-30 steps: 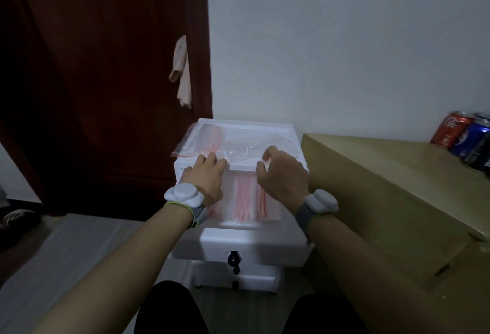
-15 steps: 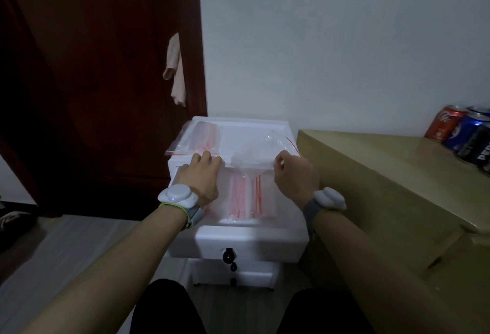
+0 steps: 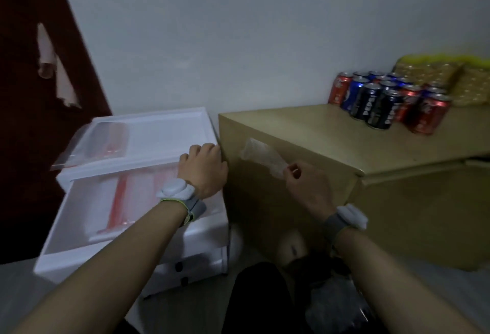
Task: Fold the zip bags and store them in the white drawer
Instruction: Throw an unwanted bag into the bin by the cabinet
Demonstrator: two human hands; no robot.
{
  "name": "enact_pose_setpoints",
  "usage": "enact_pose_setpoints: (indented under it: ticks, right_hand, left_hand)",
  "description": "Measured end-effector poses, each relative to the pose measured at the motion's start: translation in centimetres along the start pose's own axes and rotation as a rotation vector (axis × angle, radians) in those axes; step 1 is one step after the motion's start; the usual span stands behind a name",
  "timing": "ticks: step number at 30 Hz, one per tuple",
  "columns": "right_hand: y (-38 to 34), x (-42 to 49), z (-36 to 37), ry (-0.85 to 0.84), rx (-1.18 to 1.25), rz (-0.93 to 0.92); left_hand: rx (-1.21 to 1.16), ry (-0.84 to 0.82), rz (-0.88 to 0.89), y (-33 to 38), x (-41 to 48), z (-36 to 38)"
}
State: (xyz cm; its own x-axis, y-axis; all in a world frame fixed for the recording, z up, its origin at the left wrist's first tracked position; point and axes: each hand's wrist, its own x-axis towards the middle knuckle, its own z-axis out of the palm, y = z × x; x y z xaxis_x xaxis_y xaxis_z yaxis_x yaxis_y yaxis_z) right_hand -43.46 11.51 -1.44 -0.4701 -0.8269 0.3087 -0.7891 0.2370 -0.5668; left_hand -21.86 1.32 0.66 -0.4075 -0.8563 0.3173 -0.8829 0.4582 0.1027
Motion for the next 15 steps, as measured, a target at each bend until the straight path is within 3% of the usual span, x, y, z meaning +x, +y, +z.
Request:
enact_pose_setpoints:
  ticks: [3, 6, 15]
  right_hand:
    - [3.8, -1.2, -1.3, -0.028, 0.063, 0.124]
    - [7.0, -2.5, -2.1, -0.079, 0.072, 0.269]
    - [16.1, -7.6, -2.0, -0.18, -0.167, 0.56]
  left_hand:
    - [0.101, -0.034, 0.104, 3.3, 1.2, 1.3]
    - [0.029, -0.068, 0.218, 7.1, 1.4, 2.8]
    - [-0.122, -0.171, 0.533, 18.7, 2.0, 6.6]
